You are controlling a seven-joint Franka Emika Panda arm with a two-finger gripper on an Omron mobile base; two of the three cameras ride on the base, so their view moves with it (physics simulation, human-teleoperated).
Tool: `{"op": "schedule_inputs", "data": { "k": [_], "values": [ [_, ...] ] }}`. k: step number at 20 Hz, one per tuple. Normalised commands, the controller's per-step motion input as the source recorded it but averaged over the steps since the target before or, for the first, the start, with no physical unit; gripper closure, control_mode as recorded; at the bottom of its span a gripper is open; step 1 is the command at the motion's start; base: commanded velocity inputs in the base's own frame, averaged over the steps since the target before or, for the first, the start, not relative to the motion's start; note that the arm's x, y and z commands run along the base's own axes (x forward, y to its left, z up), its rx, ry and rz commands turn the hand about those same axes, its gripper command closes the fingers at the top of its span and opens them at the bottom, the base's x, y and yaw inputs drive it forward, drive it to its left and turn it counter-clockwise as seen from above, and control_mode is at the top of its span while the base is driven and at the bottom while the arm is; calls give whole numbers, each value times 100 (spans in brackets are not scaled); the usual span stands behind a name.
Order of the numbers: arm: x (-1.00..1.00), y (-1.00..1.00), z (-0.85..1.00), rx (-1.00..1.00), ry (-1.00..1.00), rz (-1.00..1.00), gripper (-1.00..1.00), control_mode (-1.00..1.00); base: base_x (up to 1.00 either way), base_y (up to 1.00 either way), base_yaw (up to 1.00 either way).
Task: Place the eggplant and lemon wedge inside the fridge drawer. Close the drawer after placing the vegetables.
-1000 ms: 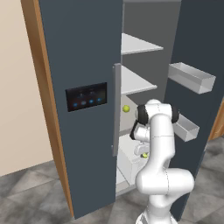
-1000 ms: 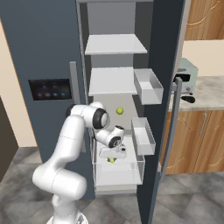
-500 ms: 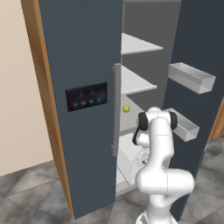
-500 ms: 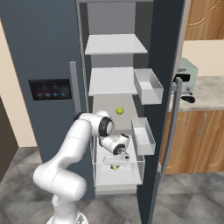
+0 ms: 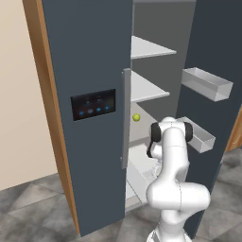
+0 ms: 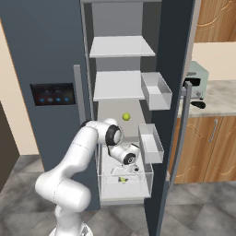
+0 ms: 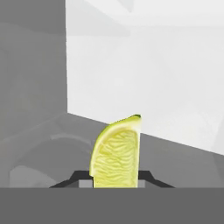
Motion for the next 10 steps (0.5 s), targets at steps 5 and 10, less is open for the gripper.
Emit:
{"op": "schedule_inputs", "data": {
  "k": [5, 10],
  "values": [
    [-61, -28, -7, 0, 7, 0, 100, -100, 0, 0, 0],
    [-10, -15, -1, 0, 3, 0, 100, -100, 0, 0, 0]
  ]
}}
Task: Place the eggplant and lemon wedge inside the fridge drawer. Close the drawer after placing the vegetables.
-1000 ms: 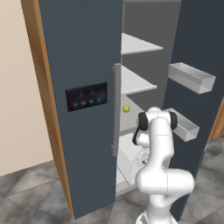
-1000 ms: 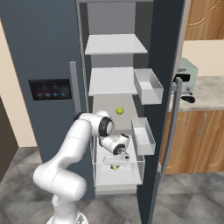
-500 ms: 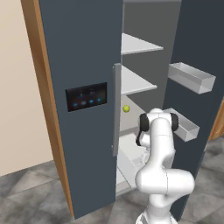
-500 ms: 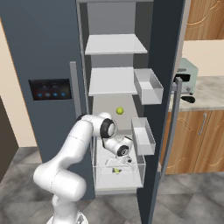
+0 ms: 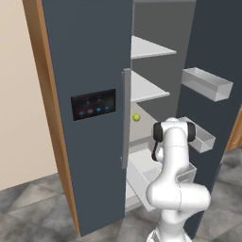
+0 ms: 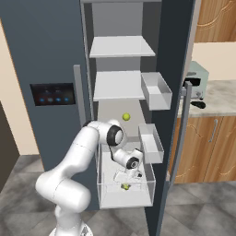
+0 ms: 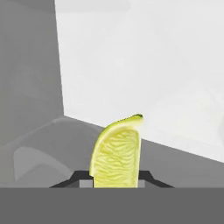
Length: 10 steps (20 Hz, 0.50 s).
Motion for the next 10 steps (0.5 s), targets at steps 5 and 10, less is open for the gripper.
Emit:
{"op": "schedule_inputs", "data": {
  "k": [5, 10],
  "values": [
    [34, 31, -1, 0, 0, 0, 100, -100, 0, 0, 0],
    [3, 16, -41, 1, -4, 0, -100, -100, 0, 0, 0]
  ]
}}
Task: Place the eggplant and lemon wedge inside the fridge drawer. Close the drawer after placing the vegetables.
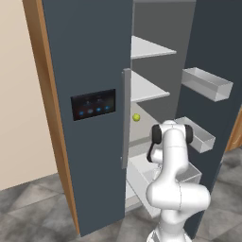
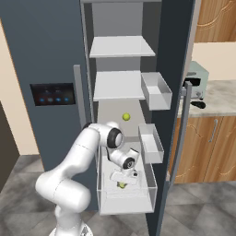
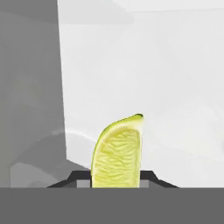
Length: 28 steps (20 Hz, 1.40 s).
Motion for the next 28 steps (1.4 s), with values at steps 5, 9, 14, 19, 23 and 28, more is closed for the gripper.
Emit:
{"op": "schedule_inputs", "data": {
  "k": [5, 9, 14, 19, 23, 28],
  "values": [
    [0, 12, -14, 3, -4, 0, -100, -100, 0, 0, 0],
    [-1, 4, 24, 5, -15, 0, -100, -100, 0, 0, 0],
    [-21, 30, 71, 1, -29, -1, -100, -100, 0, 0, 0],
    [-46, 15, 96, 0, -30, -6, -100, -100, 0, 0, 0],
    [-41, 14, 100, 0, -27, -4, -100, -100, 0, 0, 0],
    [-33, 4, 100, 0, -25, -1, -100, -100, 0, 0, 0]
  ]
}}
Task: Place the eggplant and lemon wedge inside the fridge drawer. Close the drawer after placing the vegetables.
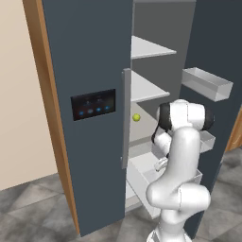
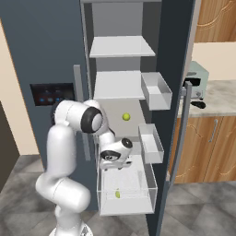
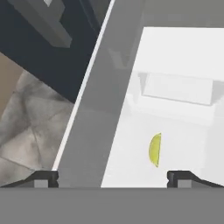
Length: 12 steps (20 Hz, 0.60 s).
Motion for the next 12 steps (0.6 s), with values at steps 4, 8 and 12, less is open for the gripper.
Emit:
{"op": "schedule_inputs", "data": {
  "k": [4, 8, 12],
  "values": [
    [-35, 0, 100, 0, -18, 0, -100, -100, 0, 0, 0],
    [-20, 0, 100, 0, -2, -1, -100, -100, 0, 0, 0],
    [-7, 0, 100, 0, 0, 0, -100, -100, 0, 0, 0]
  ]
}}
